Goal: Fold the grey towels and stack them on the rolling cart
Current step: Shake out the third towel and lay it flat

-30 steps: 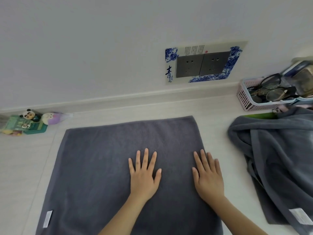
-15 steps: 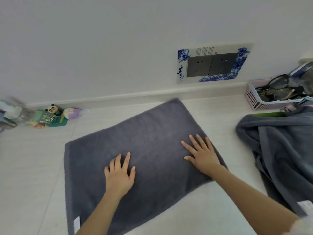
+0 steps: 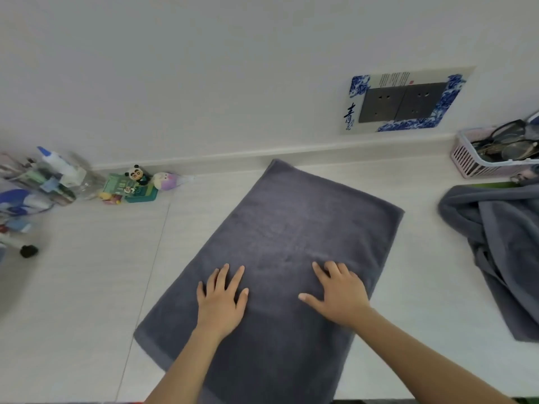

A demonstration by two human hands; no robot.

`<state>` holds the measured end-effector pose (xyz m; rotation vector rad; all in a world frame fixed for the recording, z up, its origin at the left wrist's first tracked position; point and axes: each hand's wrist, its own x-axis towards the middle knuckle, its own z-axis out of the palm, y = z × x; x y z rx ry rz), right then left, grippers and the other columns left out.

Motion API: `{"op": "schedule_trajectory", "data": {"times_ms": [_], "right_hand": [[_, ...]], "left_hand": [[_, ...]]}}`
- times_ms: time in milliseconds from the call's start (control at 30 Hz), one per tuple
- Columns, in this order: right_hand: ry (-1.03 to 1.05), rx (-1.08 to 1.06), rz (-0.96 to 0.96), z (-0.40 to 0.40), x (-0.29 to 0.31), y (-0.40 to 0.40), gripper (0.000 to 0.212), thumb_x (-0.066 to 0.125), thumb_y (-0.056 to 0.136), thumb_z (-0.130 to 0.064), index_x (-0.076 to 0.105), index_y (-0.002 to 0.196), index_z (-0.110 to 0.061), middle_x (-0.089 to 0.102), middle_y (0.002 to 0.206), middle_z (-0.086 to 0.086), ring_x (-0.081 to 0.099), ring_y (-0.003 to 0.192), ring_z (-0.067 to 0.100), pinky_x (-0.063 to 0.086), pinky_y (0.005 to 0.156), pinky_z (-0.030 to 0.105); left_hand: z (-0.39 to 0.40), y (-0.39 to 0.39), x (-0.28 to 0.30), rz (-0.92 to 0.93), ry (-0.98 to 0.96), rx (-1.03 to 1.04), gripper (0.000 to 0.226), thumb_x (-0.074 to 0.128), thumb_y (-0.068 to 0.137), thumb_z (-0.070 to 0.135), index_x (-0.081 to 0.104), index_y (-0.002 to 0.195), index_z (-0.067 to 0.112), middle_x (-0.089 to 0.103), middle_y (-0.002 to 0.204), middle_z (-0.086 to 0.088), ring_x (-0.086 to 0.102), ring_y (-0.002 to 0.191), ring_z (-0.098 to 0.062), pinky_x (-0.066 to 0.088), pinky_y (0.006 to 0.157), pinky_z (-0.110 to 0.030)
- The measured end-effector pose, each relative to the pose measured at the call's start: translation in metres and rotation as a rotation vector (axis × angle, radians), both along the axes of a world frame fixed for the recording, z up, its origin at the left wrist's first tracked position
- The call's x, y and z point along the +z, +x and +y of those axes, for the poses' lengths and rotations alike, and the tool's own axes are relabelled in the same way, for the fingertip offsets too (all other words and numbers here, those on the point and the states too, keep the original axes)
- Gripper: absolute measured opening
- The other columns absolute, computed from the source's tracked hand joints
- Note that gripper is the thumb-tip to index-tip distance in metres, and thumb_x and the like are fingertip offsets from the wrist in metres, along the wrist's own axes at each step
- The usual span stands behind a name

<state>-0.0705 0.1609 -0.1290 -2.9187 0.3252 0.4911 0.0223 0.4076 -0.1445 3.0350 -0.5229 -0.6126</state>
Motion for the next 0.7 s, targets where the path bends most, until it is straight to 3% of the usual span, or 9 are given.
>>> {"op": "schedule_trajectory", "data": {"times_ms": [67,167,300,367,433,500,533,600,700], "right_hand": [[-0.017,0.073,0.083,-0.001,0.002,0.016,0.116,0.012,0.060,-0.092,0.006,0.151,-0.021,0.021,0.150,0.005,0.024,0.134,0.026,0.026,0.110,0.037],[-0.062,0.106,0.127,-0.010,0.001,0.039,0.098,0.041,0.079,-0.075,-0.004,0.151,-0.027,0.006,0.158,0.002,0.010,0.143,0.029,0.012,0.117,0.039],[-0.197,-0.088,0.038,-0.009,0.012,0.051,0.072,0.040,0.094,-0.053,-0.001,0.150,-0.032,-0.004,0.159,0.004,0.001,0.145,0.031,0.003,0.118,0.043],[-0.123,-0.093,-0.023,0.007,0.015,0.037,0.060,0.038,0.095,-0.051,0.018,0.149,-0.033,0.010,0.158,0.003,0.014,0.142,0.031,0.011,0.114,0.042],[-0.033,-0.053,-0.152,0.025,0.011,0.007,0.053,0.035,0.090,-0.060,0.052,0.132,-0.031,0.045,0.142,0.006,0.040,0.126,0.031,0.031,0.103,0.044],[0.039,-0.014,-0.191,0.033,0.006,-0.027,0.072,0.022,0.082,-0.075,0.068,0.111,-0.029,0.064,0.115,0.002,0.056,0.104,0.028,0.045,0.085,0.043],[0.058,0.010,-0.135,0.034,0.003,-0.040,0.086,0.010,0.077,-0.083,0.065,0.116,-0.031,0.062,0.119,0.000,0.056,0.105,0.026,0.046,0.086,0.042],[0.013,0.069,0.023,0.031,-0.003,-0.057,0.113,-0.015,0.057,-0.090,0.032,0.144,-0.035,0.033,0.149,-0.003,0.036,0.132,0.025,0.032,0.106,0.041],[-0.026,0.036,0.106,0.025,-0.007,-0.056,0.112,-0.025,0.047,-0.088,-0.011,0.147,-0.040,-0.011,0.158,-0.007,-0.004,0.146,0.022,0.003,0.118,0.039]], "left_hand": [[0.006,-0.004,0.005,-0.013,0.004,0.041,0.055,0.017,0.098,0.054,0.003,0.150,0.042,0.008,0.158,0.002,0.009,0.143,-0.024,0.013,0.115,-0.047],[0.006,-0.009,0.011,-0.004,-0.013,0.099,0.056,0.018,0.097,0.055,0.010,0.150,0.039,0.016,0.153,0.000,0.019,0.136,-0.026,0.022,0.110,-0.045],[0.012,-0.019,0.018,0.122,-0.340,0.125,0.054,0.031,0.099,0.049,0.024,0.150,0.030,0.023,0.148,0.000,0.020,0.135,-0.021,0.025,0.112,-0.033],[0.022,-0.030,0.020,0.024,-0.369,-0.007,0.052,0.035,0.099,0.045,0.029,0.148,0.029,0.021,0.152,0.000,0.019,0.138,-0.019,0.020,0.114,-0.031],[0.036,-0.044,0.017,-0.046,-0.332,-0.104,0.053,0.030,0.098,0.048,0.031,0.147,0.029,0.018,0.154,0.001,0.017,0.140,-0.018,0.016,0.115,-0.031],[0.046,-0.057,0.013,-0.013,-0.283,-0.152,0.056,0.023,0.096,0.052,0.026,0.149,0.032,0.011,0.157,0.003,0.011,0.143,-0.019,0.011,0.117,-0.033],[0.049,-0.061,0.009,0.027,-0.253,-0.172,0.056,0.022,0.097,0.054,0.018,0.150,0.035,0.003,0.159,0.004,0.004,0.145,-0.019,0.006,0.118,-0.033],[0.053,-0.063,0.004,0.097,-0.174,-0.227,0.065,0.009,0.092,0.064,-0.002,0.150,0.038,-0.017,0.158,0.005,-0.015,0.146,-0.017,-0.008,0.118,-0.034],[0.050,-0.051,-0.004,0.094,-0.106,-0.277,0.080,-0.008,0.075,0.072,-0.015,0.147,0.039,-0.031,0.153,0.005,-0.027,0.142,-0.014,-0.017,0.115,-0.036]]}}
